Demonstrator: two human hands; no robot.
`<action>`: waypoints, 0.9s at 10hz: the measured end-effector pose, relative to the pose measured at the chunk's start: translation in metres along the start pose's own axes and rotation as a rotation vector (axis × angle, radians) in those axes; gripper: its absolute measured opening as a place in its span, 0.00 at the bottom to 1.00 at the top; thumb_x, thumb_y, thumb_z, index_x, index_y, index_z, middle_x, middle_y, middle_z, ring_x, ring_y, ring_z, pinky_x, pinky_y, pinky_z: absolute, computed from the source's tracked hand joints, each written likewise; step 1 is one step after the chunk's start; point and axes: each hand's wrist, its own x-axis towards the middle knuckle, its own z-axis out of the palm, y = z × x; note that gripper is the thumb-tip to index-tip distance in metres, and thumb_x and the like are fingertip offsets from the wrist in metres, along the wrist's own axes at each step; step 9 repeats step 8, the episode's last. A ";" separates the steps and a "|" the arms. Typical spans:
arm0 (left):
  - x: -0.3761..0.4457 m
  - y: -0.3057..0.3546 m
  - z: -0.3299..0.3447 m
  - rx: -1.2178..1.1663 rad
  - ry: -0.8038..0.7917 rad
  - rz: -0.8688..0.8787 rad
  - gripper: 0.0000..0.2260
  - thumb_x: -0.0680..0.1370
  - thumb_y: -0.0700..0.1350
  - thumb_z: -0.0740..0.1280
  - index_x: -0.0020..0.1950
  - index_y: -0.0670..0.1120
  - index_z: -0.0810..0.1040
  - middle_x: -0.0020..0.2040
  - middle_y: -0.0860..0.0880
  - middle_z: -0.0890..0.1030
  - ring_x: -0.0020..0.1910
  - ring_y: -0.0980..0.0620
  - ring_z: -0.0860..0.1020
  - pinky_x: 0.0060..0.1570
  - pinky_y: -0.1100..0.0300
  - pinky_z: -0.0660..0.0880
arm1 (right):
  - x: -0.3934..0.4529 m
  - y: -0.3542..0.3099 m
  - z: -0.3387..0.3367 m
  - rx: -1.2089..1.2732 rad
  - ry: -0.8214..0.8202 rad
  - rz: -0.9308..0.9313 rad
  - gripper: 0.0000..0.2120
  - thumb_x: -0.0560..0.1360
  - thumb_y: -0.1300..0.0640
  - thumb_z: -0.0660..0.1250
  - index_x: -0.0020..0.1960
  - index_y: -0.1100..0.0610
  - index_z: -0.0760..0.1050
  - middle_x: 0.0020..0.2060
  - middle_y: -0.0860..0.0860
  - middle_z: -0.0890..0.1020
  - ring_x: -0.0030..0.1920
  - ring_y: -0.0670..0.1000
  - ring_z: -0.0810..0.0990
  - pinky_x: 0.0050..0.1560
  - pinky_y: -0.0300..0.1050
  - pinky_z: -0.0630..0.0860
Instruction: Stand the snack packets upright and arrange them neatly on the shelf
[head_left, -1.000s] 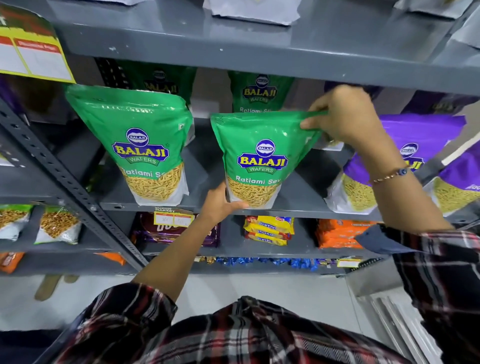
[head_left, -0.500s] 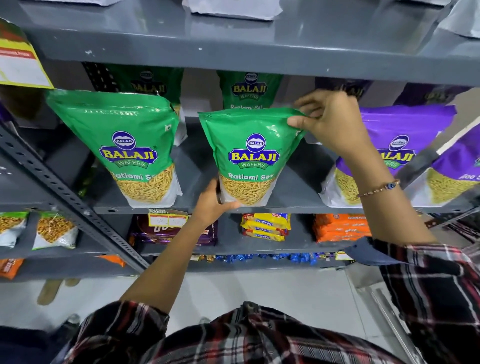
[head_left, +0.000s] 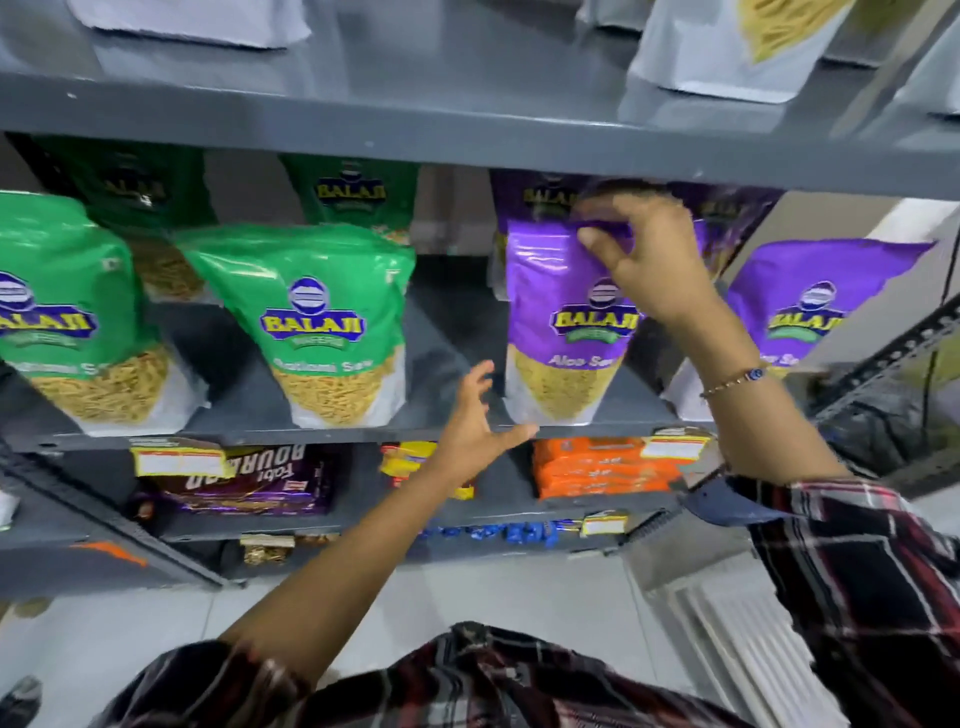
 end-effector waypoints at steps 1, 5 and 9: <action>0.033 -0.001 0.024 -0.009 0.020 -0.062 0.52 0.60 0.51 0.80 0.74 0.46 0.51 0.72 0.52 0.63 0.69 0.56 0.64 0.65 0.61 0.65 | 0.009 0.024 -0.007 -0.105 -0.165 -0.015 0.24 0.71 0.39 0.62 0.62 0.50 0.73 0.60 0.54 0.80 0.62 0.56 0.76 0.63 0.57 0.71; 0.046 -0.011 0.050 0.122 0.174 -0.129 0.38 0.64 0.52 0.78 0.68 0.50 0.63 0.59 0.52 0.78 0.54 0.56 0.75 0.51 0.62 0.73 | 0.022 0.025 -0.005 0.110 -0.034 0.053 0.14 0.67 0.47 0.72 0.51 0.50 0.80 0.48 0.49 0.85 0.50 0.50 0.80 0.40 0.38 0.62; 0.027 -0.004 0.044 0.141 0.202 -0.047 0.41 0.67 0.54 0.75 0.73 0.46 0.59 0.68 0.51 0.72 0.65 0.53 0.71 0.58 0.63 0.71 | -0.094 0.025 0.056 -0.113 0.296 -0.237 0.17 0.74 0.59 0.60 0.63 0.55 0.71 0.64 0.54 0.76 0.66 0.53 0.71 0.71 0.50 0.52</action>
